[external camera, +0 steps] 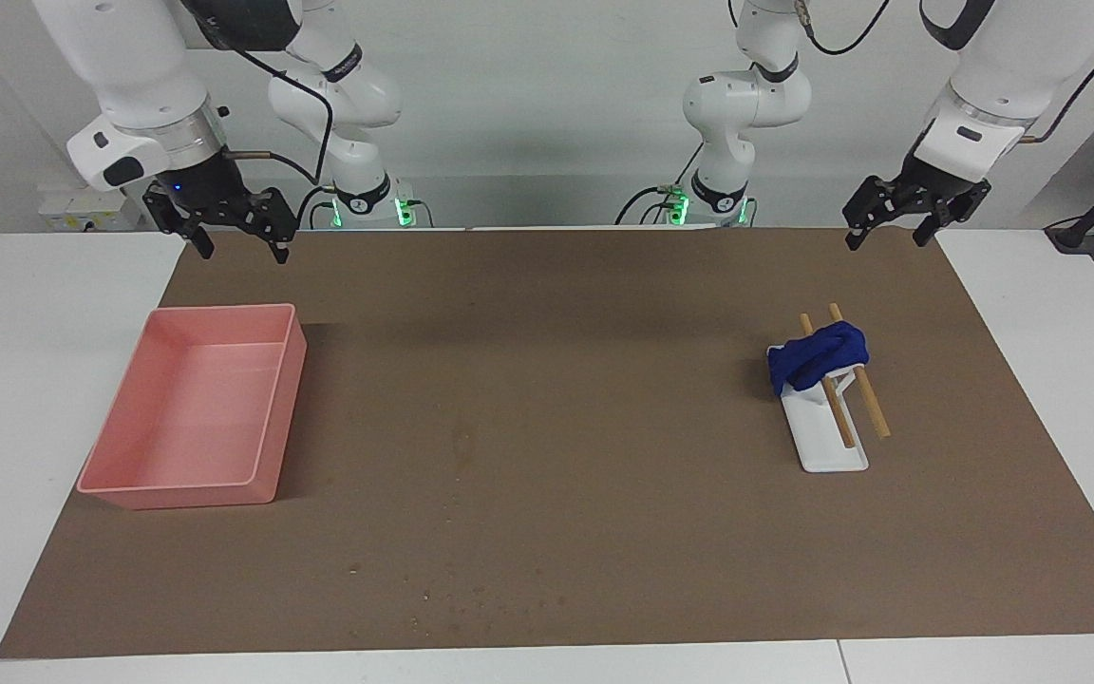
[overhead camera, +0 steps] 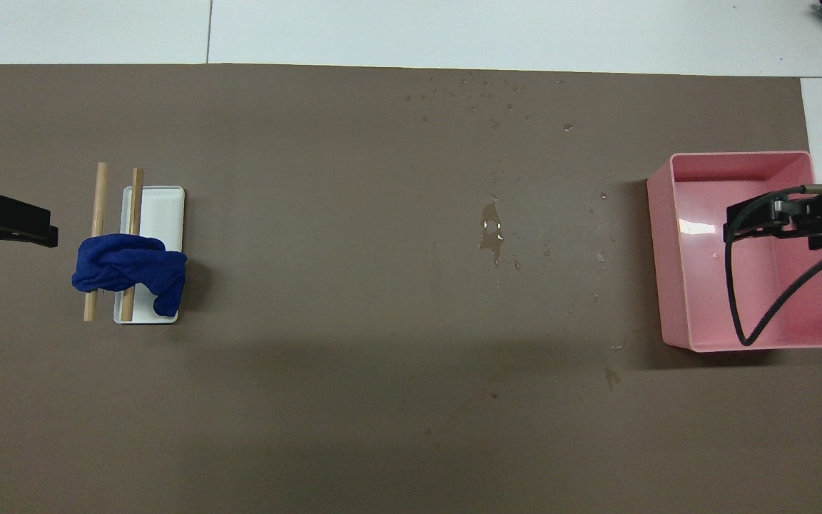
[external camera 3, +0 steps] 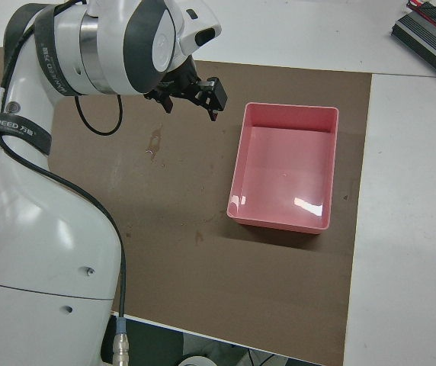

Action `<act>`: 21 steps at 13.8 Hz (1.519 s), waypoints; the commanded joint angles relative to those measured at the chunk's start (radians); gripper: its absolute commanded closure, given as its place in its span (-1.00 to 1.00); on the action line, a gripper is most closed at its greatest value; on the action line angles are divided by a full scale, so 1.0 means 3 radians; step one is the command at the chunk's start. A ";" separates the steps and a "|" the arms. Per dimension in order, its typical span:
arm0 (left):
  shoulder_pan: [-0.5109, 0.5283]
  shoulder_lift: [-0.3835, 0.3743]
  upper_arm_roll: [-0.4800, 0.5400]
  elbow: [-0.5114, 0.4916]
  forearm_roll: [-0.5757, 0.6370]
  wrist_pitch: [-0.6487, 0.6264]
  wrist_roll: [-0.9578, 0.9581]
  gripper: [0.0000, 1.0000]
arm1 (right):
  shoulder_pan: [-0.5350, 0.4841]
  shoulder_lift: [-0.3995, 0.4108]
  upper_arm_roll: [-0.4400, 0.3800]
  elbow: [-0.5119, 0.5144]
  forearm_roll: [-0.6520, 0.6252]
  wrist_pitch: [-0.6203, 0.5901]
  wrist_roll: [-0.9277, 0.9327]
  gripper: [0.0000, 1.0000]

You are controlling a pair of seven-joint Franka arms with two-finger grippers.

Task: Wipe water with towel using both arms

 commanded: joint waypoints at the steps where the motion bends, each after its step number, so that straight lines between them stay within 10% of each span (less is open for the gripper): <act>1: -0.0005 -0.0093 0.0015 -0.0123 0.0065 0.0076 0.0042 -1.00 | -0.0031 -0.0091 0.0025 -0.0140 0.0059 -0.0021 -0.0033 -1.00; 6: 0.0000 -0.0240 0.0015 -0.0484 0.0065 0.0407 -0.0181 -1.00 | -0.0031 -0.0101 0.0025 -0.0156 0.0064 -0.0016 -0.0044 -1.00; 21: 0.0097 -0.0374 0.0015 -0.1928 0.0065 0.1953 -0.4328 -1.00 | -0.0026 -0.0101 0.0031 -0.0161 0.0064 -0.0031 -0.0049 -1.00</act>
